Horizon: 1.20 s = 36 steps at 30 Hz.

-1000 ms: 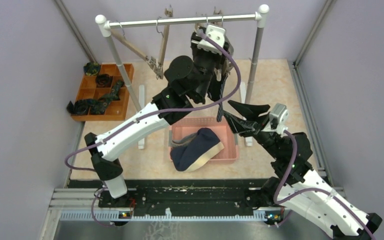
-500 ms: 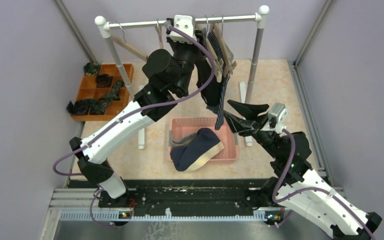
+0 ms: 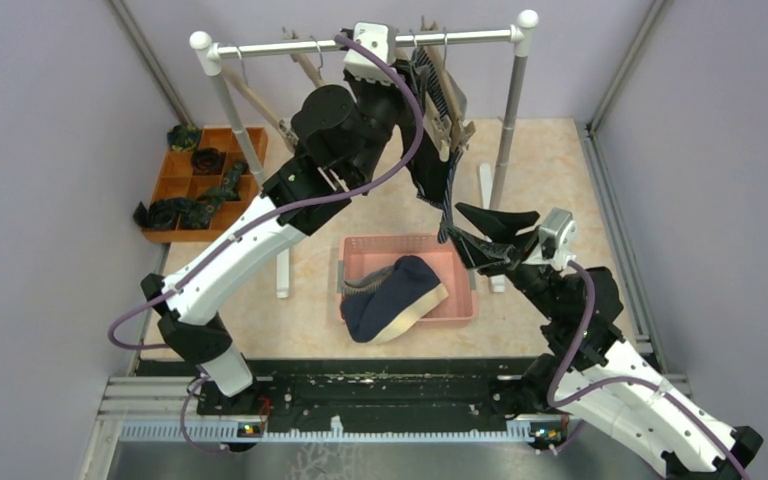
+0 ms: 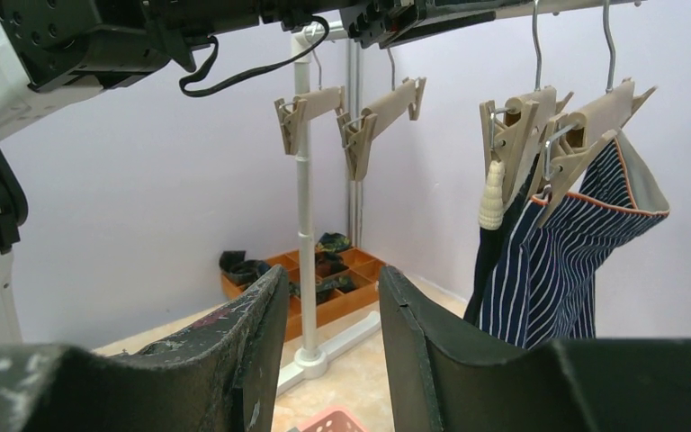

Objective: Remove the underwear clipped to the hanger
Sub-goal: Pick up the hanger from the clothesline.

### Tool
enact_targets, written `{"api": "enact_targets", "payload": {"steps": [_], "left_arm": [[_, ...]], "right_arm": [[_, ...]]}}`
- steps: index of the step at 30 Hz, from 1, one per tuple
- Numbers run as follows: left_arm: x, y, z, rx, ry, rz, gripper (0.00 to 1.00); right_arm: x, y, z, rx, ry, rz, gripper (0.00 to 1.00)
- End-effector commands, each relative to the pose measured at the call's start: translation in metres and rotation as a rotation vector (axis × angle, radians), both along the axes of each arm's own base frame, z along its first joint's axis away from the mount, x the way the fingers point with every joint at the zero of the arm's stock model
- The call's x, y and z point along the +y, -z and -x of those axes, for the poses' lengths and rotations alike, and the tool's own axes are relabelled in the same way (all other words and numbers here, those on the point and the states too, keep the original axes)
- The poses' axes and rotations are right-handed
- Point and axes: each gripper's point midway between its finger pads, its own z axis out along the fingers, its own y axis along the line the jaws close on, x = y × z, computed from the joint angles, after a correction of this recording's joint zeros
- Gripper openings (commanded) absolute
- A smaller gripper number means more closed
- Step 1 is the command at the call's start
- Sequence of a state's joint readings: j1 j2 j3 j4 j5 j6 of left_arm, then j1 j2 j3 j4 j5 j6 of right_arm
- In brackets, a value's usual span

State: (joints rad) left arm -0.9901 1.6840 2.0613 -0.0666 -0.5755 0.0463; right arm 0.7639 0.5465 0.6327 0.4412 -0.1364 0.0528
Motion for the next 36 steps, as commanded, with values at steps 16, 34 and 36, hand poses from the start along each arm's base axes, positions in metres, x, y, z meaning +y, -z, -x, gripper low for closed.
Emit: {"api": "enact_targets", "payload": {"steps": [16,34,36], "left_arm": [[-0.03,0.039,-0.014,0.12,0.025,0.029,0.49],[-0.004,0.059,-0.013,0.148,-0.065,0.002,0.49],[0.001,0.061,-0.014,0.151,-0.084,0.001,0.49]], "right_arm": [[-0.021,-0.022,0.021,-0.059,-0.006,-0.106,0.43],[-0.028,-0.021,0.016,-0.053,0.029,-0.156,0.43],[-0.029,-0.021,0.016,-0.049,0.036,-0.158,0.43]]}}
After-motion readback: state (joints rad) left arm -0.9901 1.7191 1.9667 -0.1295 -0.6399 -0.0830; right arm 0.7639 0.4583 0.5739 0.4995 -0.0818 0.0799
